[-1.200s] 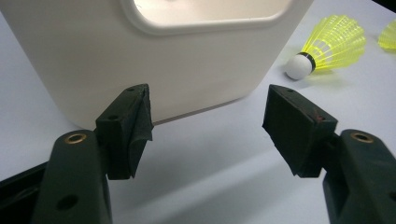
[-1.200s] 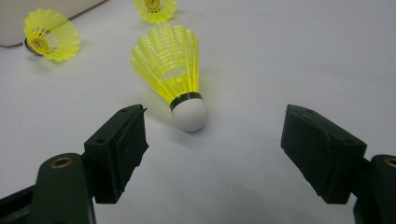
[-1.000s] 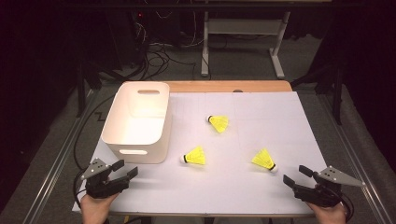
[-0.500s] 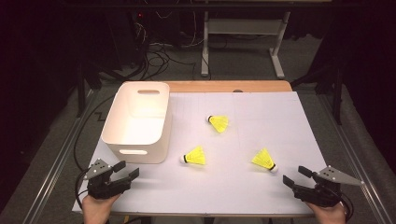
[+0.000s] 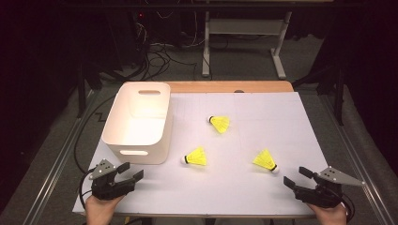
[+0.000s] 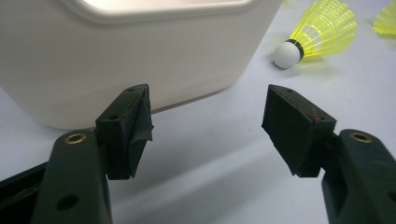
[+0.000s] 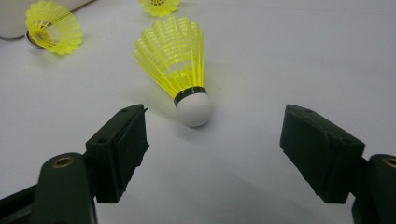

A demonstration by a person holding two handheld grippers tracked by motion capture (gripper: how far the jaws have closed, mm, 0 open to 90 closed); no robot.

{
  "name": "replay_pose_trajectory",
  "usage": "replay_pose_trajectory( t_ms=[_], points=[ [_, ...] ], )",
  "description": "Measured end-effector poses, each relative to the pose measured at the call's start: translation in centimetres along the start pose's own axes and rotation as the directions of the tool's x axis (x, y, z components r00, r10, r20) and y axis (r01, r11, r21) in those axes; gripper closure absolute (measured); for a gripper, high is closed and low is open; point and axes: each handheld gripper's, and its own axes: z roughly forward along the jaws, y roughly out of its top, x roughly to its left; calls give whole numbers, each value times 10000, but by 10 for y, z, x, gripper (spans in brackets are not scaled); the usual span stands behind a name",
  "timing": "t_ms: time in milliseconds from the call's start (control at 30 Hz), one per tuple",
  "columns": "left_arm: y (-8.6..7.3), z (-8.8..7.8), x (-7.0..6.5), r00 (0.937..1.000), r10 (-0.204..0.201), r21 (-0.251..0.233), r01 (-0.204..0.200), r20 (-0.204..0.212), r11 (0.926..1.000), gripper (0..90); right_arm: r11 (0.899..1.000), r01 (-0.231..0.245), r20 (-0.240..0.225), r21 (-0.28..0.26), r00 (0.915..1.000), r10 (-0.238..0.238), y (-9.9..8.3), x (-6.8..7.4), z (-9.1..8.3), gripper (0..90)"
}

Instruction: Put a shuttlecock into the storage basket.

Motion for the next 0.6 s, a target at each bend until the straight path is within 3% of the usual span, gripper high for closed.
replay_pose_trajectory(
  t_ms=[600],
  points=[
    [4, 1, -13, 9991, 325, -28, -324, 268, 9995, 350, 10000, -9, 38, 55, 10000, 9, 0, 1, 0, 235]
  ],
)
